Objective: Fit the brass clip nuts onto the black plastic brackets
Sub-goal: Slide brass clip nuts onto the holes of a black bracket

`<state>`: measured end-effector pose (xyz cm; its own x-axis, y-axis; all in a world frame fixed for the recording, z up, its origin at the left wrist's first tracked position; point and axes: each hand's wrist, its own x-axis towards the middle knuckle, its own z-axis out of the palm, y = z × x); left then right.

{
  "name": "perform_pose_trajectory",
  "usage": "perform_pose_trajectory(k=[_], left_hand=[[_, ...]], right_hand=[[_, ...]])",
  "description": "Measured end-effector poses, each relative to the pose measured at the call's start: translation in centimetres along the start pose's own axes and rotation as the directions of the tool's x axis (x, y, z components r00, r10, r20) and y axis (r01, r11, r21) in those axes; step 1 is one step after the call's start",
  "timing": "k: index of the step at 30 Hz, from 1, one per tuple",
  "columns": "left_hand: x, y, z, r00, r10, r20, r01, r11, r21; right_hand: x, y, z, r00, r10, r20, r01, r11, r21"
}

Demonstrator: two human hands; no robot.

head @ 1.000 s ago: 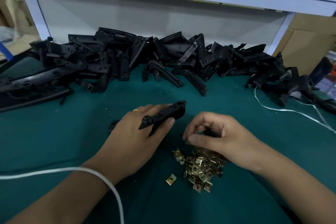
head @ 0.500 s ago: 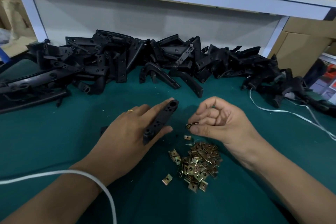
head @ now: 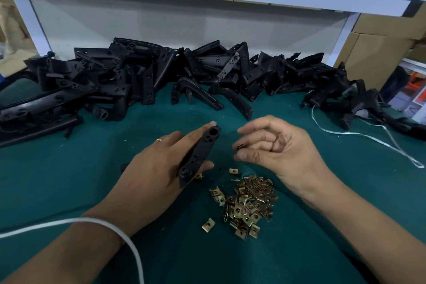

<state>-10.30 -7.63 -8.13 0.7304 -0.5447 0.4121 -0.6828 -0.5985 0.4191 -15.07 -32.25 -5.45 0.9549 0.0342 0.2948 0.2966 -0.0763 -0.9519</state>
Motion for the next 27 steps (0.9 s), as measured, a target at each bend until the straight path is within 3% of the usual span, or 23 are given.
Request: perform_pose_trajectory(k=[14,22,27], left_hand=[[-0.2,1.6,-0.8,0.999,0.034,0.008,-0.034,0.993,0.112],[-0.3,1.9,-1.0,1.0,-0.024,0.02,0.021,0.988,0.151],[-0.3,1.8,-1.0,0.999,-0.033,0.01,0.031,0.99,0.136]], right_hand=[[-0.4,0.0,0.9,0.998,0.035,-0.048,-0.03,0.995,0.09],[-1.0,0.4,2.4,0.987,0.146,0.069,-0.158,0.963,0.218],[-1.0,0.0,2.5,0.981,0.183,0.056,-0.192,0.94,0.283]])
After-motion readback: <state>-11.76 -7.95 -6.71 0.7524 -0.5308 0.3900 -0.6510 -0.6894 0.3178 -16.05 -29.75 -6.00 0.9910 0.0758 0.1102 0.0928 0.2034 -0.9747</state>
